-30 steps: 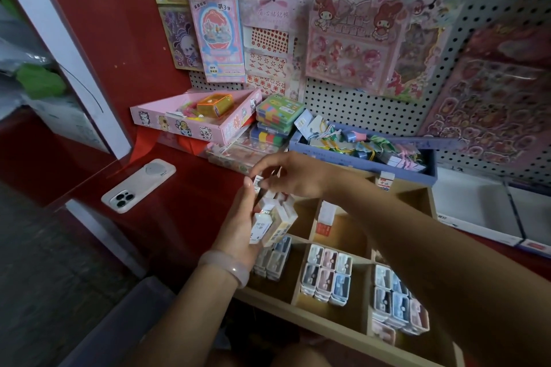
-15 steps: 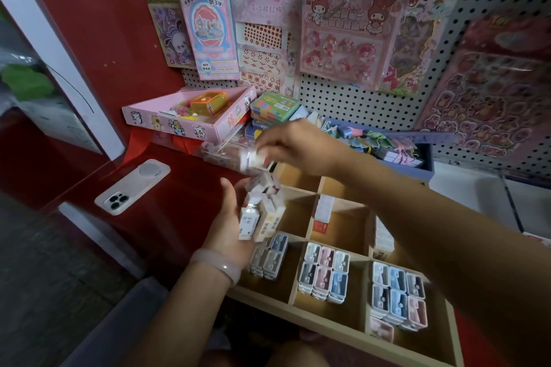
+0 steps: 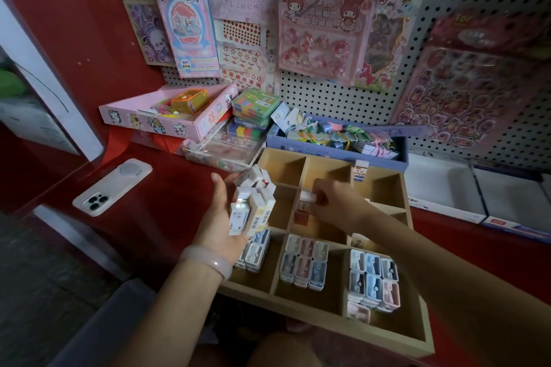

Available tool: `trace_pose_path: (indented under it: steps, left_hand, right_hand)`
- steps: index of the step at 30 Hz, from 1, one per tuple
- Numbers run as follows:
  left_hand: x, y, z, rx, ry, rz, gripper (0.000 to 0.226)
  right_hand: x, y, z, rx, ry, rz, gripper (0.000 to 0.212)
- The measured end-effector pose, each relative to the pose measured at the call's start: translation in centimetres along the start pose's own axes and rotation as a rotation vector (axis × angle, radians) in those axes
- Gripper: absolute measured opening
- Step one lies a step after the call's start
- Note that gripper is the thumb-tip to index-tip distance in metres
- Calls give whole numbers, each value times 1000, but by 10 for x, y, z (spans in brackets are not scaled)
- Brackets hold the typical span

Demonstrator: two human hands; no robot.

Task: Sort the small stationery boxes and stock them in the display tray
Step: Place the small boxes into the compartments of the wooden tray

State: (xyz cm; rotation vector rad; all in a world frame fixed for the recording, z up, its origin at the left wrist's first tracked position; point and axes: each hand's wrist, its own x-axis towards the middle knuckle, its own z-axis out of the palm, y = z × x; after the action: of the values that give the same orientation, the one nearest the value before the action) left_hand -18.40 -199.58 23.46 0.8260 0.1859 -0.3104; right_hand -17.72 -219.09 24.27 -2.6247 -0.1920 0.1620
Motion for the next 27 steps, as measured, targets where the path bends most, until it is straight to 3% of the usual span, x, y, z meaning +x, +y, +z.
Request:
trace_pose_path:
  steps: [5,16,21,25,27]
  left_hand:
    - [-5,3,-3,-26,30,-29,75]
    - [-10,2,-3,-59,30,-55,77]
    - [-8,-1,-1,-5,48,-47,60]
    - [-7,-1,5,43,-5,-78,22]
    - [-9,-3,9,-21,-37,-113,44]
  right_hand:
    - [-3,3,3,-18,-39,58,14]
    - [2,-10,31,-276,-43,206,27]
    - [2,-9,17,-320,-177,157,22]
    - [0,-23,-27,-16,37,12,15]
    - [-3,-42,-46,389,84,-78,16]
